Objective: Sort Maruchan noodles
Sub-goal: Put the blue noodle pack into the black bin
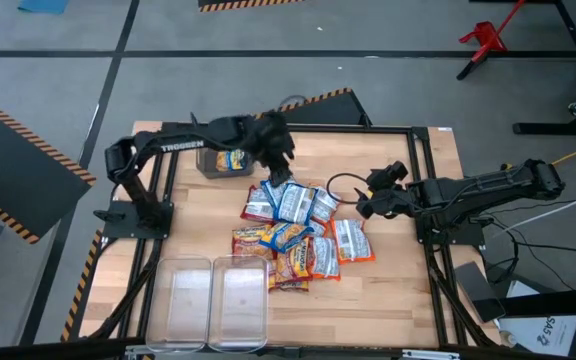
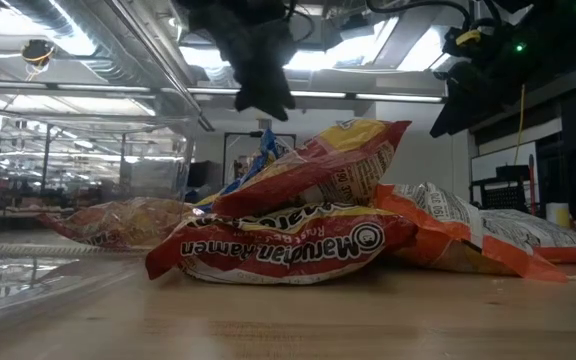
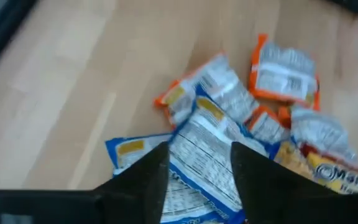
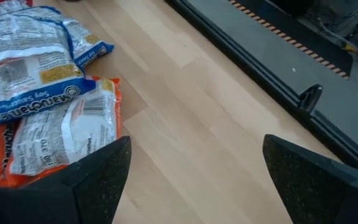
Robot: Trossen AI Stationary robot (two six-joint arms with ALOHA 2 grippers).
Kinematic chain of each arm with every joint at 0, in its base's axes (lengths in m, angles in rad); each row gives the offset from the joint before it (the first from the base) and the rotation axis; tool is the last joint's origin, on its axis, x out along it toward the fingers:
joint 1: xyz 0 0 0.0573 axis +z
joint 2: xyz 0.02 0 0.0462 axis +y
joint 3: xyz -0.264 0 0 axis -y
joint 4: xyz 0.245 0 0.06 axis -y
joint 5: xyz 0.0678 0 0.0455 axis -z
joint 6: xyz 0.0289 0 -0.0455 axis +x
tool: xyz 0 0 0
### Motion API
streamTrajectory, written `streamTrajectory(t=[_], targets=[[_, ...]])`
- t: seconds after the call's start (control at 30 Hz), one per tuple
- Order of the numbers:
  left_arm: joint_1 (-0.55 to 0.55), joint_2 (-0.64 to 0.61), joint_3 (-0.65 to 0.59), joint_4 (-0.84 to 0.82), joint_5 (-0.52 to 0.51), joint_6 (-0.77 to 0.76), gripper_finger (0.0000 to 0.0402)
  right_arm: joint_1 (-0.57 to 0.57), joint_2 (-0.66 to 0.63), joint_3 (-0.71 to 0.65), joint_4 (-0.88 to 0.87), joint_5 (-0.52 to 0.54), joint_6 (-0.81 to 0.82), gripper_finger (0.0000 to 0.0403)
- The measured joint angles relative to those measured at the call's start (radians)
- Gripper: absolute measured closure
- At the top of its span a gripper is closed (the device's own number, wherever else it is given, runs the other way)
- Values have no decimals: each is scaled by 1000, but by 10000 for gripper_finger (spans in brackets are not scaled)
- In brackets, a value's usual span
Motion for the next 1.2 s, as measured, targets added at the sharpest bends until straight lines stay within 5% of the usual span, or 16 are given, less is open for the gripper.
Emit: streamTrajectory(t=[0.33, 0.7, 1.2], targets=[[-99, 117, -1, -35, -100, -131, 157, 0, 0, 0, -1, -21, 0, 52], [-109, 144, -60, -24, -237, -316, 128, 0, 0, 0, -5, -21, 0, 52], [-117, 144, -138, 126, -107, -443, 127, 0, 0, 0, -6, -21, 0, 52]])
